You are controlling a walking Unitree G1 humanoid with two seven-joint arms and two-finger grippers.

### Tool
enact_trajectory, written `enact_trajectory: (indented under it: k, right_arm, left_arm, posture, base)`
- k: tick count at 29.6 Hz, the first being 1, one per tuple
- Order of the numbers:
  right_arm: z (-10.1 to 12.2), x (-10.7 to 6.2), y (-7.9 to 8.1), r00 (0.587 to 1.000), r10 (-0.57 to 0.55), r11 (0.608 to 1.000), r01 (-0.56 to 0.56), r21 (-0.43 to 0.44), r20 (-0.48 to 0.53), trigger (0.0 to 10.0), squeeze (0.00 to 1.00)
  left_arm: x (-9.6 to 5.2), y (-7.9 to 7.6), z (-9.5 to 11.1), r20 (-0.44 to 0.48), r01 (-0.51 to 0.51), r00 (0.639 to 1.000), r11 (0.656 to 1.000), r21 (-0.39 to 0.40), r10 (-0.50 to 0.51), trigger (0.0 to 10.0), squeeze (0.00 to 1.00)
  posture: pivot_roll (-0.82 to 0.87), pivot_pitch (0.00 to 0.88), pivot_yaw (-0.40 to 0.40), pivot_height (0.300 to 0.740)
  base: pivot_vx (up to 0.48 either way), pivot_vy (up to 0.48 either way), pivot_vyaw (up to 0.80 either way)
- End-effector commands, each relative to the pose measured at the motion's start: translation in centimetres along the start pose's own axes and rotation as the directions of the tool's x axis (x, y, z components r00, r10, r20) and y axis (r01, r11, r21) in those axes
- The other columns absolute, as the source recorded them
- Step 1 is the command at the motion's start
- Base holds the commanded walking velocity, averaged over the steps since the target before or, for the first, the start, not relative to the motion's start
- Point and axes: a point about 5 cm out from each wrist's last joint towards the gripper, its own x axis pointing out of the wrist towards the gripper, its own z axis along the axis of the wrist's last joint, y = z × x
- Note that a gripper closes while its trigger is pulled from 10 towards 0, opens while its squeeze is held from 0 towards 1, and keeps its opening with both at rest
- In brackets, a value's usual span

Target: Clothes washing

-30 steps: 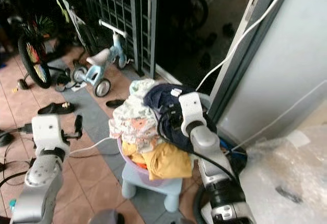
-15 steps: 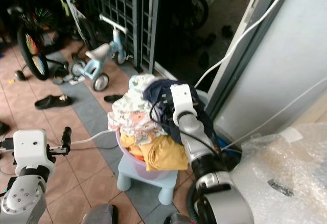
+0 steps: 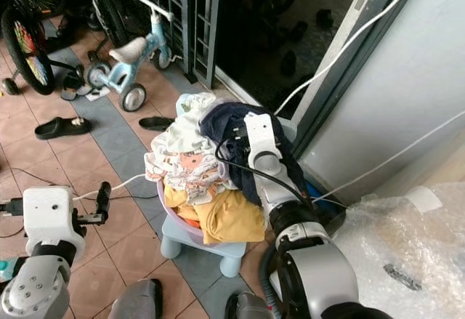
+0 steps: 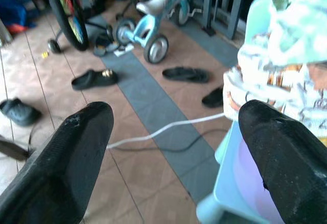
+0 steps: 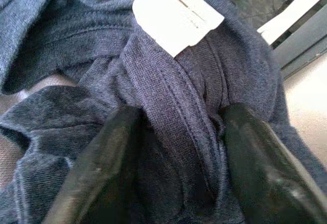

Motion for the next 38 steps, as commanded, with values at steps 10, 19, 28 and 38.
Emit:
enact_trajectory:
  k: [10,19,28,38]
  right_arm:
    - [-1.5,0.0,0.4,0.997,0.053,0.998,-0.052,0.024,-0.064,0.0,0.0]
    - [-1.8,-0.1,0.9,0.993,0.096,0.994,-0.092,0.06,-0.064,0.0,0.0]
    - [-0.3,-0.1,1.4,0.987,0.157,0.98,-0.159,0.123,0.025,0.0,0.0]
    - [2.2,-1.3,-0.2,0.949,0.161,0.954,-0.221,0.205,0.272,0.0,0.0]
  left_arm:
    - [-0.7,0.0,0.0,-0.01,-0.03,1.0,1.0,-0.004,0.03,10.0,0.0]
    - [-0.6,0.1,-0.1,-0.006,-0.045,0.999,0.999,-0.003,0.045,10.0,0.0]
    - [0.6,0.1,0.0,0.002,-0.065,0.998,0.998,-0.016,0.065,10.0,0.0]
    - [4.7,-0.4,0.5,0.061,-0.077,0.995,0.997,-0.003,0.077,10.0,0.0]
  posture:
    - [0.23,0.177,-0.158,0.74]
    - [0.23,0.166,-0.17,0.74]
    - [0.2,0.116,-0.162,0.74]
    - [0.1,0.0,-0.102,0.74]
  base:
    - [0.0,0.0,0.0]
    - [0.0,0.0,0.0]
    - [0.0,0.0,0.0]
    - [0.0,0.0,0.0]
